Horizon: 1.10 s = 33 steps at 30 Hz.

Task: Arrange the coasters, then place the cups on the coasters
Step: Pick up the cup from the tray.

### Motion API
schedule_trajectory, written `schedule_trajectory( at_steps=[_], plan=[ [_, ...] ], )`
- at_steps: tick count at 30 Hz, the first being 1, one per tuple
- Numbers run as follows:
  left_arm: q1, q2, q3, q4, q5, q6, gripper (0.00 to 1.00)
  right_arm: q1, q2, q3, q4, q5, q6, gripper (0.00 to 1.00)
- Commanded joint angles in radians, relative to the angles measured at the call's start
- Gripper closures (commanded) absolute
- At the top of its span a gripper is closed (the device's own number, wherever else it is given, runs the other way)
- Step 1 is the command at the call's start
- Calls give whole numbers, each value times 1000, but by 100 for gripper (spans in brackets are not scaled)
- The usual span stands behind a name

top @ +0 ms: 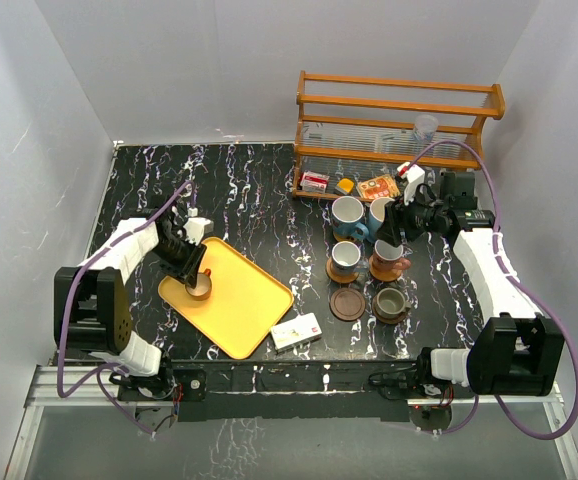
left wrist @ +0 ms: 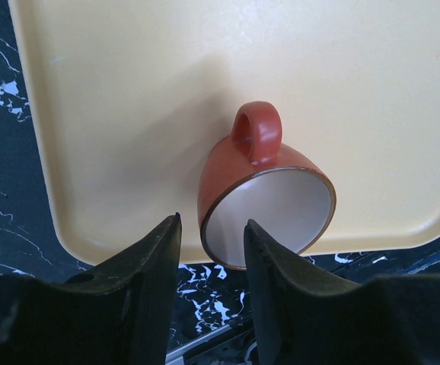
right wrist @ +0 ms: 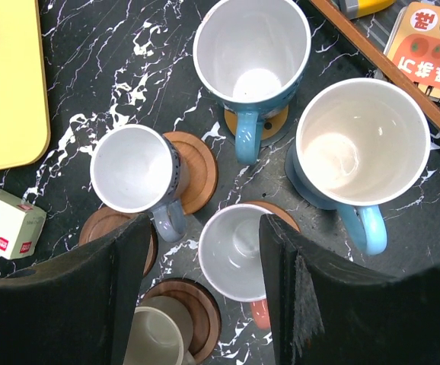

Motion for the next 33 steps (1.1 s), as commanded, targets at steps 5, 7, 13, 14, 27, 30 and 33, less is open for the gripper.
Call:
schedule_trajectory(
  at_steps=[5, 7, 13, 14, 27, 30, 33],
  plan=[
    [-4, 23, -5, 15, 32, -22, 71, -6, -30, -26, 58, -7, 13, 43],
    [-8, 29, -4, 15, 29, -25, 74, -6, -30, -27, 58, -7, 12, 43],
    [-19, 30, 2, 19, 21, -26, 82, -7, -26, -29, 56, -7, 10, 43],
    [-22, 30, 4, 21, 22, -24, 83, -8, -26, -29, 55, -8, 9, 43],
    [-152, 25, 194, -87, 11, 118, 100, -15, -42, -37, 60, 5, 12, 43],
    [-214, 35, 265, -103, 13, 158, 100, -18, -42, -39, 63, 9, 16, 43],
    [-287, 65, 352, -131, 33, 194, 100, -23, -44, -42, 71, 19, 25, 43]
  ],
)
